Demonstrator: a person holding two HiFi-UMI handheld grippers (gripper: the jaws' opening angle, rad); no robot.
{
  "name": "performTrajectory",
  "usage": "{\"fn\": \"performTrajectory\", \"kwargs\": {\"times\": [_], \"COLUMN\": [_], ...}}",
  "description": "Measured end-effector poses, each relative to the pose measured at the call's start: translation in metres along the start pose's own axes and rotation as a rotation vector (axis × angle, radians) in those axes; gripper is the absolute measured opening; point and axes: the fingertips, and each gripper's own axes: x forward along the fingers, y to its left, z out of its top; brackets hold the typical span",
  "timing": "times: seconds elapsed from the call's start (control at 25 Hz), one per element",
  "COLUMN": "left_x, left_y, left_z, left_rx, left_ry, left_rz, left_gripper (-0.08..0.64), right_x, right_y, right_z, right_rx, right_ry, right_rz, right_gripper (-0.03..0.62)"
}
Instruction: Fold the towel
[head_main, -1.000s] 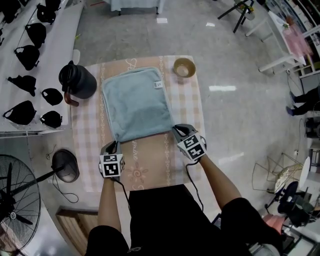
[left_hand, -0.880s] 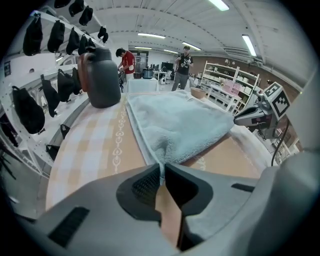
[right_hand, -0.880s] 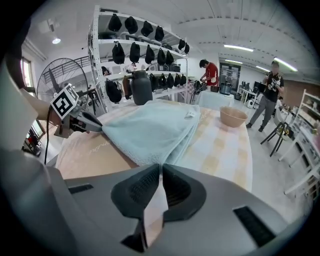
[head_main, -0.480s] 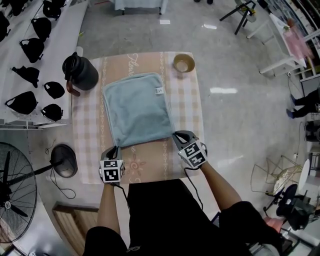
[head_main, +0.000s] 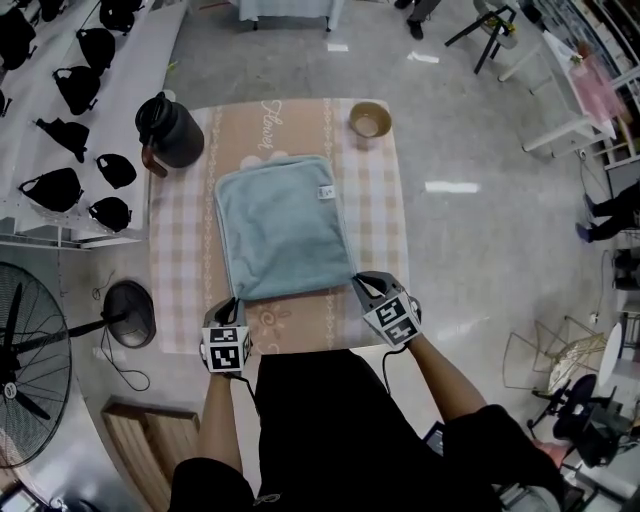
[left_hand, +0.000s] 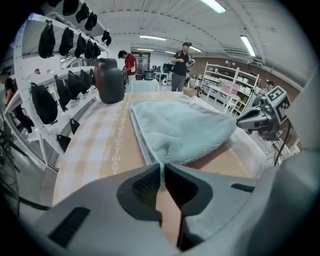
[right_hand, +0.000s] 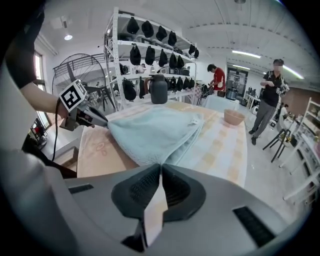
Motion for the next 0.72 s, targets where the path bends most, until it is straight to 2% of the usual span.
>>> {"fn": "performTrajectory", "kwargs": {"times": [0.16, 0.36, 0.56, 0.72], "left_x": [-0.008, -0.020, -0.021, -0.019], "left_y": [0.010, 0.022, 0.040, 0.061], "left_z": [0.019, 0.062, 0.106, 0.129], "left_rx": [-0.014, -0.061, -0.033, -0.047], "left_ry": [-0.009, -0.045, -0.076, -0.088], "left_rz": [0.010, -0.010, 0.002, 0.017], "left_gripper": [0.029, 0.029, 0.029, 0.028], "right_x": [-0.007, -0.015, -0.016, -0.010], "right_y": [-0.013, -0.033, -0.059, -0.074], "right_z": [0.019, 0.056, 0.097, 0.123], "right_rx": [0.001, 0.009, -0.007, -0.008], "right_ry": [-0.031, -0.078, -0.115, -0.131], "right_rz": [-0.019, -0.044, -0.085, -0.103], "right_gripper": [0.023, 0.023, 0.023, 0.021]}}
